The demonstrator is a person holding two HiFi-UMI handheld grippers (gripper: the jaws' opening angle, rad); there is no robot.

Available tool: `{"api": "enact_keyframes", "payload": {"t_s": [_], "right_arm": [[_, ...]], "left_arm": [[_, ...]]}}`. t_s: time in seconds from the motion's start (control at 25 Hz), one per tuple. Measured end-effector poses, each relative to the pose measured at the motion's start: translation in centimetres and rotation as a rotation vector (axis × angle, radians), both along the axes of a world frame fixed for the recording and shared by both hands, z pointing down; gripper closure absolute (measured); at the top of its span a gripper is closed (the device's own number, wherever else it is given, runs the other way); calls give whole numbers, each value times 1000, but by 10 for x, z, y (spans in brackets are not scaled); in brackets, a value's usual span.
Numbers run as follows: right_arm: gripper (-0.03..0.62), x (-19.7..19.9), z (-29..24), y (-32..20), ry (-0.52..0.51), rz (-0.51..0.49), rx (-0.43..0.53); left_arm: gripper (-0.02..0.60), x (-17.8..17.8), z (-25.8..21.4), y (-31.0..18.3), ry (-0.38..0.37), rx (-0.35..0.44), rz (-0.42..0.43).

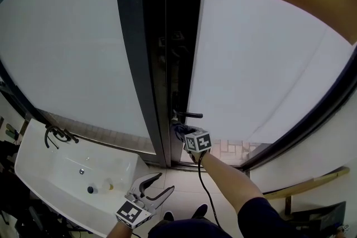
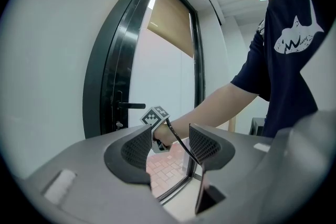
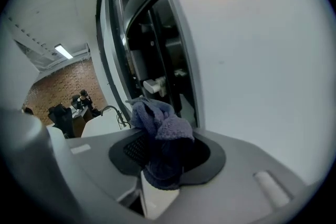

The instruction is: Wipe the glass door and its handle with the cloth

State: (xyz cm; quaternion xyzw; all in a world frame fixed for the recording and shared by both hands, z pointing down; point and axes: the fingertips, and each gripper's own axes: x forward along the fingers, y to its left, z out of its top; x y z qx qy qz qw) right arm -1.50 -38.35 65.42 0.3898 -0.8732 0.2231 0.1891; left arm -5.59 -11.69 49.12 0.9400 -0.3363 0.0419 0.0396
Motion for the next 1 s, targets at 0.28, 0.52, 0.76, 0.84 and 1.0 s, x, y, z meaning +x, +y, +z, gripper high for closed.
{"api": "enact_keyframes", "payload": {"t_s": [0.28,0.52,0.76,0.84,1.0], "right_arm": [[454,-27,-3,-25,-43,14,0],[454,-31,-25,-23,-60,21,68],[453,-28,-31,-23,-16,13,79],[451,-26,-32,-22,5,1,103],[450,-20,-33,-22,43,-10,141]], "left_arm": [[362,-13,9,1,-12,-26,-46],[362,-18,25,5,-22,-49,-49],[362,-7,13,4,-8,-38,-29],[362,-5,14,6,-8,-37,-25],[362,-6,13,7,-8,-39,-31]]}}
